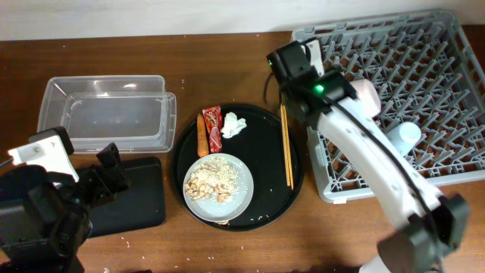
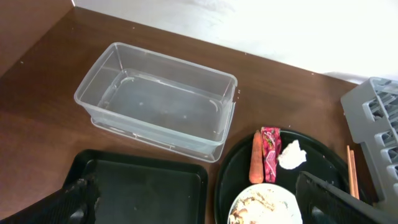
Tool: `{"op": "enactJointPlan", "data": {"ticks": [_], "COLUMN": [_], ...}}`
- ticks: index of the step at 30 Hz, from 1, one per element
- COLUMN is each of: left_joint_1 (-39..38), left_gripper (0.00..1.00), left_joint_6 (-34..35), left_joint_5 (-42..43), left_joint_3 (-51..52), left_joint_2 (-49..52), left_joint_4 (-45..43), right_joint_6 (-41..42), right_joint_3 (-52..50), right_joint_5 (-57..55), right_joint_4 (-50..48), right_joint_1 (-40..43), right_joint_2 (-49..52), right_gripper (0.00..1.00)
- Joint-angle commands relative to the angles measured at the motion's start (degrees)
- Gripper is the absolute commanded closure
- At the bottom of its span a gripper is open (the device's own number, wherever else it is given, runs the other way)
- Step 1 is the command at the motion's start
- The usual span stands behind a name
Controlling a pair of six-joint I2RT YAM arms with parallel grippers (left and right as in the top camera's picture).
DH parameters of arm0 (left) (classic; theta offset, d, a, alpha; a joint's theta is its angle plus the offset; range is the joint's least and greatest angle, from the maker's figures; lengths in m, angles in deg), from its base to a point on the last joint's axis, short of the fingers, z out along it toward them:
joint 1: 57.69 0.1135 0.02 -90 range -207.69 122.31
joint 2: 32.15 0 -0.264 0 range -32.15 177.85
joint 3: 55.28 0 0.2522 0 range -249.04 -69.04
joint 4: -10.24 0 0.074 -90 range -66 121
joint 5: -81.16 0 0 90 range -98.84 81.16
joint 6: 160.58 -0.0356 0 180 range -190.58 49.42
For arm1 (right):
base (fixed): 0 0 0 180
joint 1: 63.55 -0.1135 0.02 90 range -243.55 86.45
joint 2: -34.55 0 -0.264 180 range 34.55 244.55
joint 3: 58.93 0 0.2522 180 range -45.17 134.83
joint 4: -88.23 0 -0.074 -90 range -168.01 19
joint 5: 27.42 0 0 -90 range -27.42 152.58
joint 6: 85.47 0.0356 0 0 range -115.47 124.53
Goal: Sort waste into correct bins and load items into the dishwasher rack
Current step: 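Lift the pink bowl and place it tilted in the rack, then grasp the wooden chopsticks with the right gripper and move them to the rack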
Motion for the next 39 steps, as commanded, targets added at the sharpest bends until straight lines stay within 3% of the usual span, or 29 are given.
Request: {"op": "enactJointPlan", "data": {"ticks": [1,3,5,7,13,20,22,23,25,28,31,34,39], "left_joint_1": [0.2,0.2,0.2,0.2,0.2,0.2,0.2,0.2,0.2,0.2,0.2,0.2,0.2], "left_gripper": [0.01,0.01,0.01,0.01,0.01,0.01,0.01,0.01,0.01,0.01,0.01,0.01,0.01], "left_joint_6": [0.7,0.7,0.7,0.7,0.7,0.7,0.7,0.7,0.7,0.7,0.7,0.7,0.7], "left_joint_5": [-0.6,-0.6,-0.6,-0.6,-0.6,-0.6,-0.6,-0.6,-0.6,-0.6,-0.6,-0.6,-0.6], "left_joint_3": [-0.3,-0.3,-0.3,-0.3,-0.3,-0.3,-0.3,-0.3,-0.3,-0.3,-0.3,-0.3,-0.3], "left_joint_2": [-0.1,-0.1,-0.1,-0.1,-0.1,-0.1,-0.1,-0.1,-0.1,-0.1,-0.1,-0.1,-0.1], "left_joint_4": [-0.2,-0.2,-0.2,-0.2,-0.2,-0.2,-0.2,-0.2,-0.2,-0.2,-0.2,-0.2,-0.2], "right_joint_6": [5.6,10.1,11.8,17.8,18.2,18.2,18.1,18.1,18.1,14.9,14.1,6.8,-3.3], "right_joint_3": [0.0,-0.3,-0.4,-0.4,-0.9,-2.8,-2.8,-2.8,-2.0,0.8,4.7,4.7,4.7], "right_joint_5": [35.8,37.2,35.6,27.3,27.4,27.5,28.1,28.2,31.0,37.2,36.9,36.5,36.5], "right_joint_4": [3.5,5.3,5.4,5.5,4.8,3.4,3.3,3.3,3.3,4.0,6.2,6.3,4.5], "right_joint_1": [-1.5,-1.6,-1.4,-0.7,0.5,0.9,0.7,0.7,0.7,0.7,2.8,9.6,20.0], "right_joint_2": [2.3,7.1,12.7,17.1,25.1,27.2,27.2,27.2,27.1,24.4,15.2,9.9,9.9], "right_gripper": [0.57,0.67,0.71,0.72,0.72,0.74,0.81,0.92,0.96,0.96,0.96,0.96,0.96]}}
